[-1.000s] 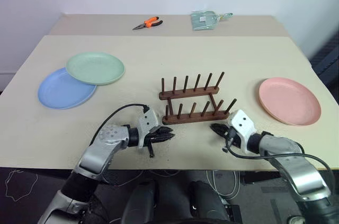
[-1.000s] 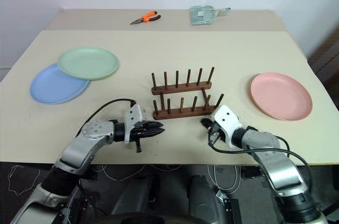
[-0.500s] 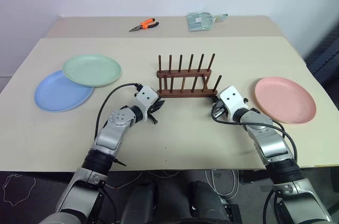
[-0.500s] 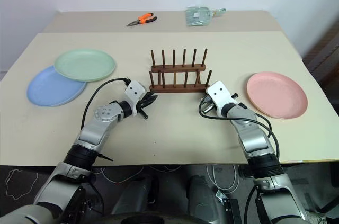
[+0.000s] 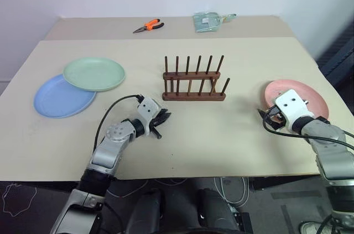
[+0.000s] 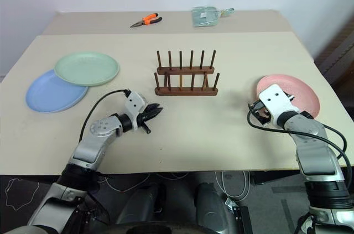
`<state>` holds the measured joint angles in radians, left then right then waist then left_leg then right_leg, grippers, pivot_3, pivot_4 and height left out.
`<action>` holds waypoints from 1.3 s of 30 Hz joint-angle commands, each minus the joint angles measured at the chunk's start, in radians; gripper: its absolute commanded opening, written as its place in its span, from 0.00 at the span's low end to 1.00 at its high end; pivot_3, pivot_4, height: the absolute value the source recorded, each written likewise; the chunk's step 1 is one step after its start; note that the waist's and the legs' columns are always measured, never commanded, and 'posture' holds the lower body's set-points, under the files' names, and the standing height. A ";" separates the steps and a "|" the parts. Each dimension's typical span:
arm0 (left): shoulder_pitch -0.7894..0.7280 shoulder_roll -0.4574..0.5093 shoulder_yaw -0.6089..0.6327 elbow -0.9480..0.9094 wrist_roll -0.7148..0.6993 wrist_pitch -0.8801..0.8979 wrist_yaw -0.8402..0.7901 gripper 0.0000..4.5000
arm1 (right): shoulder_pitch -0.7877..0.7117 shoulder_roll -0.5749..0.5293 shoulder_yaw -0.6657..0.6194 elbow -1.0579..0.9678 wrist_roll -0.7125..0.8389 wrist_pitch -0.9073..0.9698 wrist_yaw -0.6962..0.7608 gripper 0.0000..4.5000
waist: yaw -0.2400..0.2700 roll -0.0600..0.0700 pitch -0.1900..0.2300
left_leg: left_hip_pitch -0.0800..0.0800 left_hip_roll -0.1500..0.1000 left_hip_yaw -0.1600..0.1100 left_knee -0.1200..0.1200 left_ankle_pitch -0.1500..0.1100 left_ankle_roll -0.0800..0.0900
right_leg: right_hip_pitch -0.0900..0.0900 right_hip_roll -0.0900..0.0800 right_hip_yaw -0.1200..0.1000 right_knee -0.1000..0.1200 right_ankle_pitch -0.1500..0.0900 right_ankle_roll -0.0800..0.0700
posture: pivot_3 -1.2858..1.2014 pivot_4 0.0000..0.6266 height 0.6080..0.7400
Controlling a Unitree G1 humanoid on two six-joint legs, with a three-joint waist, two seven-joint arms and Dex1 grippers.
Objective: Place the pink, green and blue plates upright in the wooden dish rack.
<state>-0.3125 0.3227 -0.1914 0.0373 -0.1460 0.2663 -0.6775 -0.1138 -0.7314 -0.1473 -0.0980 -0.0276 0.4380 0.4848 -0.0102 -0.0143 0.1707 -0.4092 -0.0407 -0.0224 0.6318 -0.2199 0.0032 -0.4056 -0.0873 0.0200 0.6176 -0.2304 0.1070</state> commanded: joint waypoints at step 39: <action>0.067 0.011 0.167 -0.286 -0.263 0.092 -0.045 0.16 | -0.474 0.423 -0.189 -0.285 1.159 0.327 -0.331 0.01 | -0.003 0.003 0.003 | -0.011 -0.001 -0.004 -0.001 0.000 0.000 | -0.008 -0.004 -0.003 -0.001 0.001 -0.001 | 0.52 0.24 0.98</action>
<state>-0.2416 0.3254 -0.0482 -0.2091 -0.3837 0.3652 -0.7145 -0.5799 -0.3093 -0.3335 -0.3799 1.1364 0.7930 0.1558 -0.0134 -0.0118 0.1740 -0.4199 -0.0412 -0.0264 0.6312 -0.2204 0.0037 -0.4141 -0.0913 0.0171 0.6162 -0.2296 0.1064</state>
